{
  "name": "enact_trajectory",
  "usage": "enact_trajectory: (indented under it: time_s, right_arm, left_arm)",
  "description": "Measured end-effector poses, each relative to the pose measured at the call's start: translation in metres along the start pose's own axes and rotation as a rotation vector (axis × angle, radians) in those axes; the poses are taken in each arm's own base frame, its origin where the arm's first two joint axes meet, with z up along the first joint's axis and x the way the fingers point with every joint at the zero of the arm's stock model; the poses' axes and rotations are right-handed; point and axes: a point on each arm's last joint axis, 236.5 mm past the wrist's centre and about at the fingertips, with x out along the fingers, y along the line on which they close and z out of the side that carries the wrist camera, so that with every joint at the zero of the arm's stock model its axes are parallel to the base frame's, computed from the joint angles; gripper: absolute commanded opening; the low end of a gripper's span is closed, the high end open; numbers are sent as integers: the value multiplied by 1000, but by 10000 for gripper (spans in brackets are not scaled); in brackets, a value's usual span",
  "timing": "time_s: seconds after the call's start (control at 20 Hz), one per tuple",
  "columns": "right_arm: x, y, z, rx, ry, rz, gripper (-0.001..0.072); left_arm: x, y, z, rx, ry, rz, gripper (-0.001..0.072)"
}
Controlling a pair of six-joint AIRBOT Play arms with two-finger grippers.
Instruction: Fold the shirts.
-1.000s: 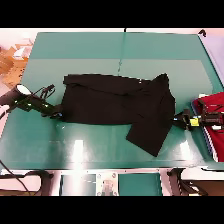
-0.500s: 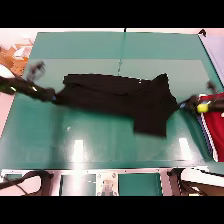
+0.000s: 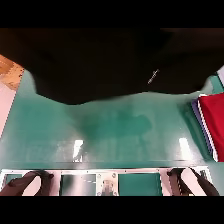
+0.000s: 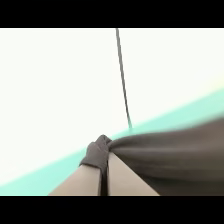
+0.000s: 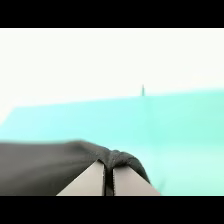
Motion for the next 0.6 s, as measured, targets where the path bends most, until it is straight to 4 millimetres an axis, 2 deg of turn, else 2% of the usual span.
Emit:
enact_trajectory:
  time_s: [0.1,0.2,0.3,0.35,0.45,0.55,0.6]
  right_arm:
    - [-31,31,34,-75,-140,-36,21]
    - [-50,49,55,-114,-235,-55,21]
    - [-52,46,62,-110,-264,-72,21]
    - [-48,40,61,-92,-261,-72,21]
    - [-29,18,51,-26,-225,-51,21]
    - [3,-12,24,55,-144,-16,21]
    - [25,-28,5,101,-91,6,21]
  left_arm:
    - [-36,-12,38,51,-116,33,21]
    - [-53,-12,51,80,-155,73,21]
    - [-57,-3,50,83,-151,118,21]
    - [-50,3,42,72,-126,129,21]
    - [-20,18,7,22,-23,124,20]
    - [25,30,-49,-62,113,75,21]
    - [49,34,-81,-109,187,42,21]
